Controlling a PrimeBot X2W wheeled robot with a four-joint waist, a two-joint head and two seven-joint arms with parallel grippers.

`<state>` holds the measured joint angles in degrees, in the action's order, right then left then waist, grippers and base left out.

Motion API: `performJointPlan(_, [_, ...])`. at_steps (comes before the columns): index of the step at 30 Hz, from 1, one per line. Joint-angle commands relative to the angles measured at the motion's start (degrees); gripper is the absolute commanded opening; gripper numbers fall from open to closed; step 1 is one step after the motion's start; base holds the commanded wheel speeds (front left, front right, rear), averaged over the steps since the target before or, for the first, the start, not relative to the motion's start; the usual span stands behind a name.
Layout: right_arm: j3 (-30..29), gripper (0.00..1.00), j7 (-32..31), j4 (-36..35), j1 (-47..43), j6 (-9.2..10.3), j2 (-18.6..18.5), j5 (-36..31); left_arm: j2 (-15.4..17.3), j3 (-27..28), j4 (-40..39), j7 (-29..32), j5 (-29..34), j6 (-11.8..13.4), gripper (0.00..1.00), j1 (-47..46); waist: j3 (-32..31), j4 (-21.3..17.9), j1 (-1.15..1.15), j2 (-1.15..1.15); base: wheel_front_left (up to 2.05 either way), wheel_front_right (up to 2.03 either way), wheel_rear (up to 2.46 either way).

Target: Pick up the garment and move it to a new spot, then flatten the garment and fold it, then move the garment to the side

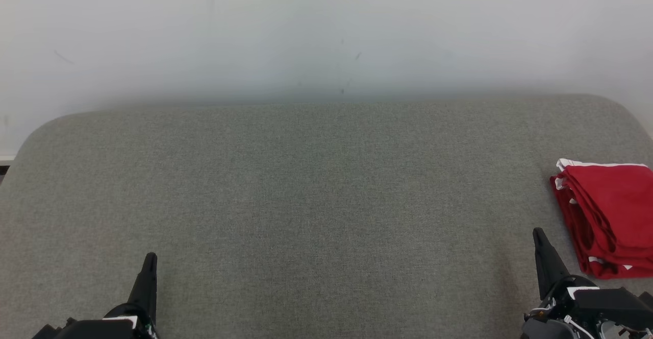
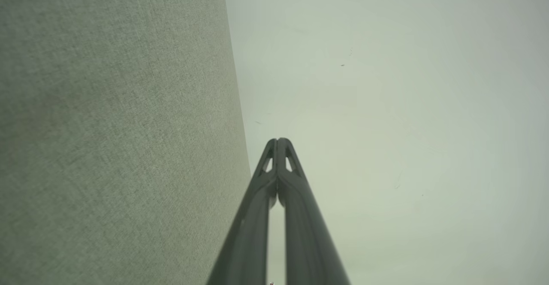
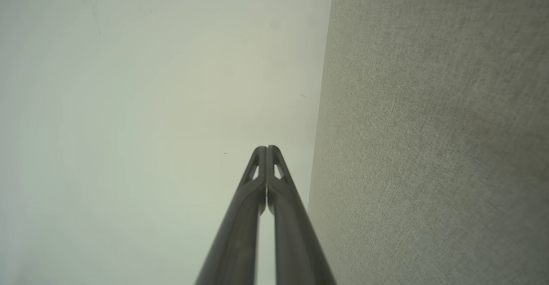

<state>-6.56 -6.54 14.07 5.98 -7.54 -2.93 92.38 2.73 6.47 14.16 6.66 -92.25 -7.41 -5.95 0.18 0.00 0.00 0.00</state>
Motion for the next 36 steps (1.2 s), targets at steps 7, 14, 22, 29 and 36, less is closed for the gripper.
performJointPlan(7, [-0.1, 0.00, -0.1, -0.1, 0.5, 0.10, 0.1, 0.1, 0.3, 0.2, -0.2, 0.0, -0.3, -0.2, 0.00, -0.6, 0.0, 0.0, 0.00, 0.00, 0.00, 0.00, 0.00])
performJointPlan(14, [-0.1, 0.00, -0.1, -0.1, 0.5, 0.10, 0.1, 0.1, 0.3, 0.2, -0.2, 0.0, -0.3, -0.2, 0.00, -0.6, 0.0, 0.0, 0.00, 0.00, 0.00, 0.00, 0.00])
performJointPlan(22, [-0.1, 0.00, -0.1, -0.1, 0.5, 0.10, 0.1, 0.1, 0.3, 0.2, -0.2, 0.0, -0.3, -0.2, 0.00, -0.6, 0.0, 0.0, 0.00, 0.00, 0.00, 0.00, 0.00])
performJointPlan(29, [-0.1, 0.00, -0.1, -0.1, 0.5, 0.10, 0.1, 0.1, 0.3, 0.2, -0.2, 0.0, -0.3, -0.2, 0.00, -0.6, 0.0, 0.0, 0.00, 0.00, 0.00, 0.00, 0.00])
performJointPlan(36, [-0.1, 0.00, -0.1, -0.1, 0.5, 0.10, 0.1, 0.1, 0.3, 0.2, -0.2, 0.0, -0.3, -0.2, 0.00, -0.6, 0.0, 0.0, 0.00, 0.00, 0.00, 0.00, 0.00])
